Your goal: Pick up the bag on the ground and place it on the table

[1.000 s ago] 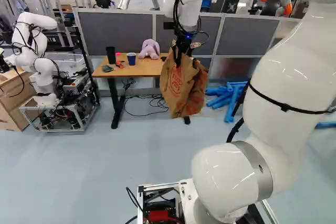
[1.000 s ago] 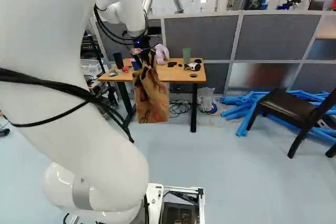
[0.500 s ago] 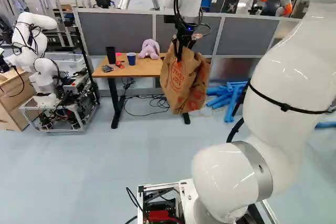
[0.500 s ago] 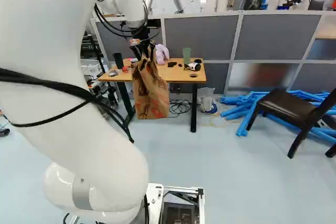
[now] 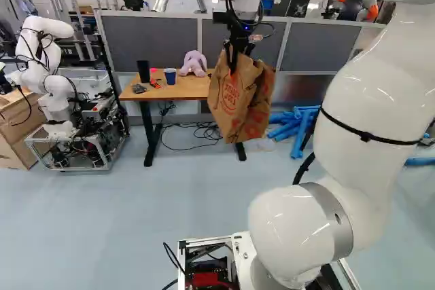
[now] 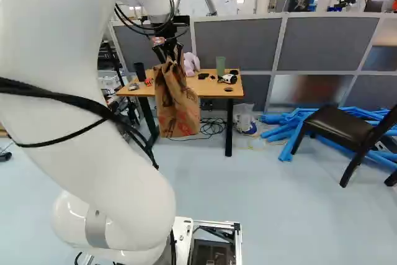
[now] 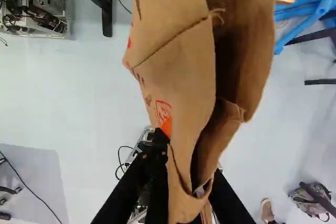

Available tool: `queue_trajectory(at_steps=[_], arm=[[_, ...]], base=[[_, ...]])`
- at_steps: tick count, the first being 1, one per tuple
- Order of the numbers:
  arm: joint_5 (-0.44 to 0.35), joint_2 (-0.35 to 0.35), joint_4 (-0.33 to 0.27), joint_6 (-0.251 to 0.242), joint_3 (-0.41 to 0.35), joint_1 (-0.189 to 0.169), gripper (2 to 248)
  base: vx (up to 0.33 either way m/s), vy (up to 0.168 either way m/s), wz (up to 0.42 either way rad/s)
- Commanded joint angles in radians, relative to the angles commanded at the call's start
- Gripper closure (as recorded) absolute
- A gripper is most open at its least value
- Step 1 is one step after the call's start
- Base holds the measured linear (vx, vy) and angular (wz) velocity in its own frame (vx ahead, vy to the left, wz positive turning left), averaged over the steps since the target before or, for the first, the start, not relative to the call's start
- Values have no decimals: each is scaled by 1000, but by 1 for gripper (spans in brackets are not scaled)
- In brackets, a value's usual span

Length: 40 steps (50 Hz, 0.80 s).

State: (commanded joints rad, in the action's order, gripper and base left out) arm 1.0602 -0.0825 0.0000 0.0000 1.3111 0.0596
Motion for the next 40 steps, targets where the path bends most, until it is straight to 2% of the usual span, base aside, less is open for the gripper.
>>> queue_trajectory(at_steps=[26,40], arm=[[3,-2,0,0,3,0,230],[3,-2,0,0,3,0,230]], base=[[1,0,0],[78,-1,-11]])
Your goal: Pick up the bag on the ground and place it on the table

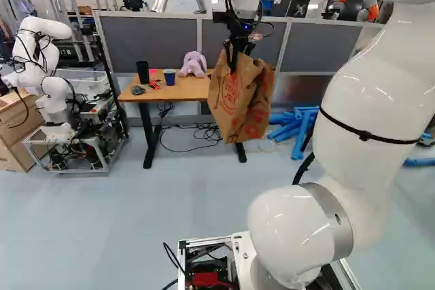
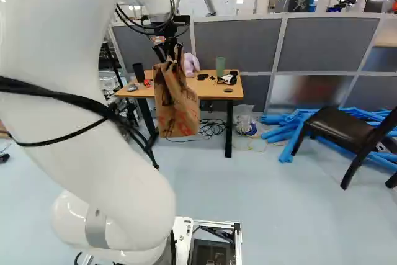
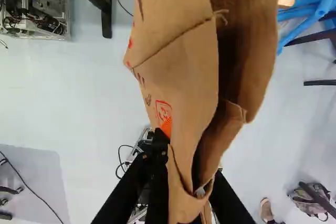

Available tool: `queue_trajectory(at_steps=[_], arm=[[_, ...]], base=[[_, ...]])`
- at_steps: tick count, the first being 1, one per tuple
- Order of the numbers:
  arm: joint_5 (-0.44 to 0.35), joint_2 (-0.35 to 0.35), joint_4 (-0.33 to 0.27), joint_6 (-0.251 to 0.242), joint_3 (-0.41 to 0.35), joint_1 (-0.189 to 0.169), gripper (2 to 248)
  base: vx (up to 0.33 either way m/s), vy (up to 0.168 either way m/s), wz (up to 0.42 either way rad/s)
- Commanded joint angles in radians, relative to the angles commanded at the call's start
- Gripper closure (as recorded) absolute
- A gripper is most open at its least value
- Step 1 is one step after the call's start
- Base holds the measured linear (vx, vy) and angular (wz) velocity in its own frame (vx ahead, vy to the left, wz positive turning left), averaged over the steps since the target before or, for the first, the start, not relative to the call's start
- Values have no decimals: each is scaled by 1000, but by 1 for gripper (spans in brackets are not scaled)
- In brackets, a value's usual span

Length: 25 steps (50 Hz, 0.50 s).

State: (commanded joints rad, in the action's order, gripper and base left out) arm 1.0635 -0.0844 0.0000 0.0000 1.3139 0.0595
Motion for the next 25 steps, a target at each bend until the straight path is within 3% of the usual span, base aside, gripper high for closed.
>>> queue_trajectory(at_steps=[13,25], arm=[[0,0,0,0,0,0,230],[0,0,0,0,0,0,230]], base=[[176,3,-27],[217,55,-29]])
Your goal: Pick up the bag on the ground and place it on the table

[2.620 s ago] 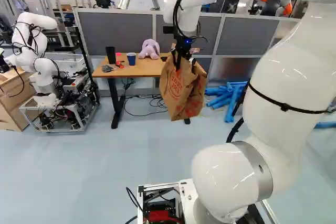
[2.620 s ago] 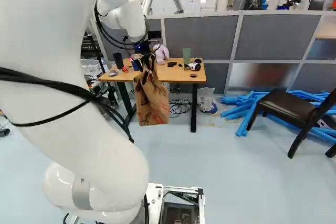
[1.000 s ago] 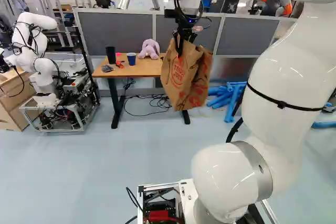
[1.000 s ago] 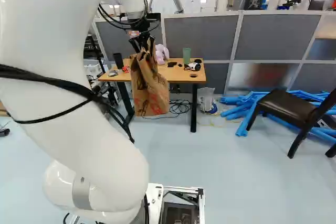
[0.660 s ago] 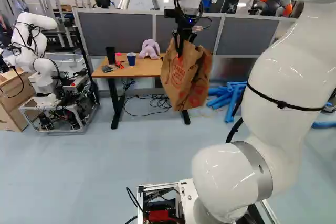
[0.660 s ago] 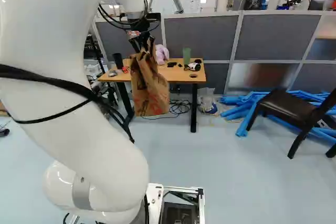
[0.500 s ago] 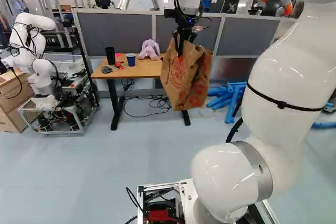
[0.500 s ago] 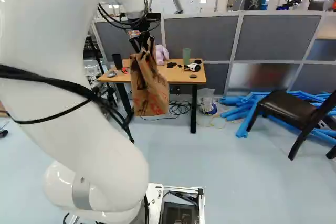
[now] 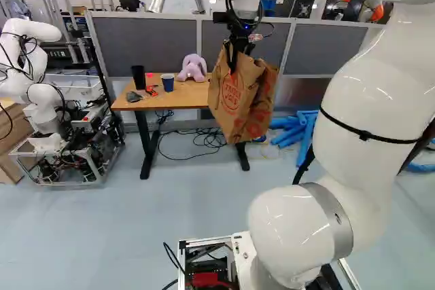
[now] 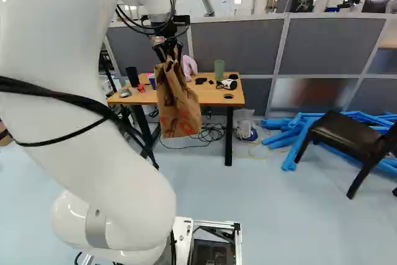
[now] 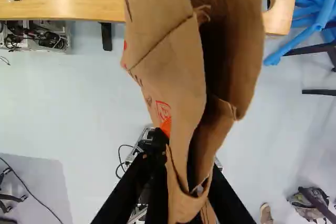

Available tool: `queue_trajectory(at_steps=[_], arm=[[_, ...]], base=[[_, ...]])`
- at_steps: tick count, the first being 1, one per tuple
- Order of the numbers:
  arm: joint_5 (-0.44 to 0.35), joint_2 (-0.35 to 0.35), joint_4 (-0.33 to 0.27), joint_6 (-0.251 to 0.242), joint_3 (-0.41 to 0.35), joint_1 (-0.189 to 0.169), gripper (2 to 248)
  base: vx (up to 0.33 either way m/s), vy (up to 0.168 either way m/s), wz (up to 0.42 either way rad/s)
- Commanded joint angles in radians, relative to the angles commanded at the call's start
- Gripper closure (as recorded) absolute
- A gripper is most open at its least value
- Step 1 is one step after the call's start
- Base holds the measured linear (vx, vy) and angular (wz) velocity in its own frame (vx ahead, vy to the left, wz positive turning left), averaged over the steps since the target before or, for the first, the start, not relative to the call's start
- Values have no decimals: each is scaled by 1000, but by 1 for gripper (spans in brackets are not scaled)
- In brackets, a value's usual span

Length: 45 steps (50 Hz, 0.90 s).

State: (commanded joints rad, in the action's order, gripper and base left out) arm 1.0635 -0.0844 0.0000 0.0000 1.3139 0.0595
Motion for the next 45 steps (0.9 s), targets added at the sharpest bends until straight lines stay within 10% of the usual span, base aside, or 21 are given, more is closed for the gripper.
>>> queue_trajectory(at_steps=[45], arm=[[0,0,0,0,0,0,230]], base=[[218,86,-24]])
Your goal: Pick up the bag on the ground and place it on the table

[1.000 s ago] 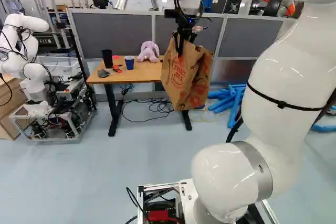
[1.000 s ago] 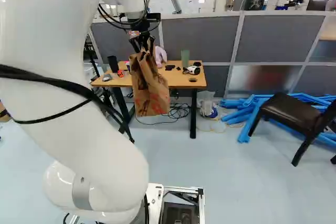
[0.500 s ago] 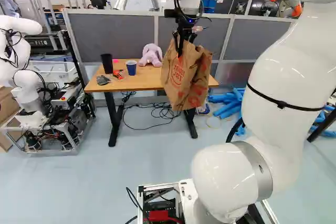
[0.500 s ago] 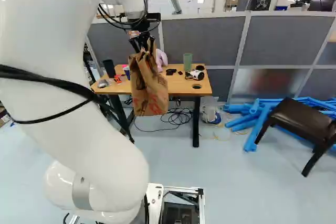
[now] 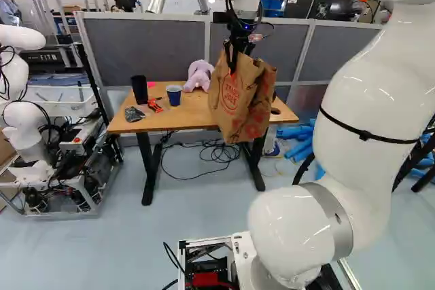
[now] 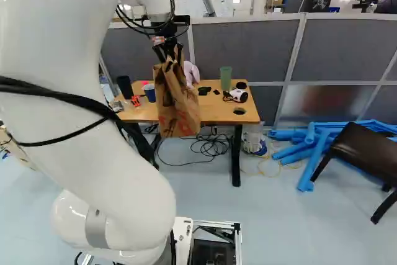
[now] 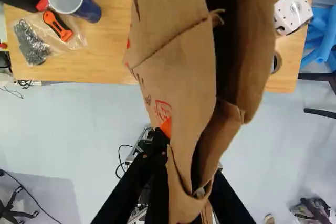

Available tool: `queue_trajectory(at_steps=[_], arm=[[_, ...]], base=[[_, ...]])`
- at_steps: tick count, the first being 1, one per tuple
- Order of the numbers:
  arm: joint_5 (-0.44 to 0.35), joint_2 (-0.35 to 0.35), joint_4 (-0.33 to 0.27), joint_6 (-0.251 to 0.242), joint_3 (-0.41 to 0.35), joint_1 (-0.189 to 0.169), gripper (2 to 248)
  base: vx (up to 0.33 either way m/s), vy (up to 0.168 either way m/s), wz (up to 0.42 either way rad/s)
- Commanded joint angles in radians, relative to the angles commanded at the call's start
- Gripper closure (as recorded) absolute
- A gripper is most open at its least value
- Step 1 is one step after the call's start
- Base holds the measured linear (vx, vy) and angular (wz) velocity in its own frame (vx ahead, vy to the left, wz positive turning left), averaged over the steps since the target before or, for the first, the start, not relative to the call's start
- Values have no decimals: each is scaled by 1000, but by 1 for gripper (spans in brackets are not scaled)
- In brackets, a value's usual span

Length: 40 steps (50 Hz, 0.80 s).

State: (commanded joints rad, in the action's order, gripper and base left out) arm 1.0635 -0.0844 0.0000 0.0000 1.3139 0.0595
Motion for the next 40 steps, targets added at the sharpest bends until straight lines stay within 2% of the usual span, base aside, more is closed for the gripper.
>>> queue_trajectory(at_steps=[22,40], arm=[[0,0,0,0,0,0,230],[0,0,0,0,0,0,230]], base=[[207,84,-22],[20,9,-3]])
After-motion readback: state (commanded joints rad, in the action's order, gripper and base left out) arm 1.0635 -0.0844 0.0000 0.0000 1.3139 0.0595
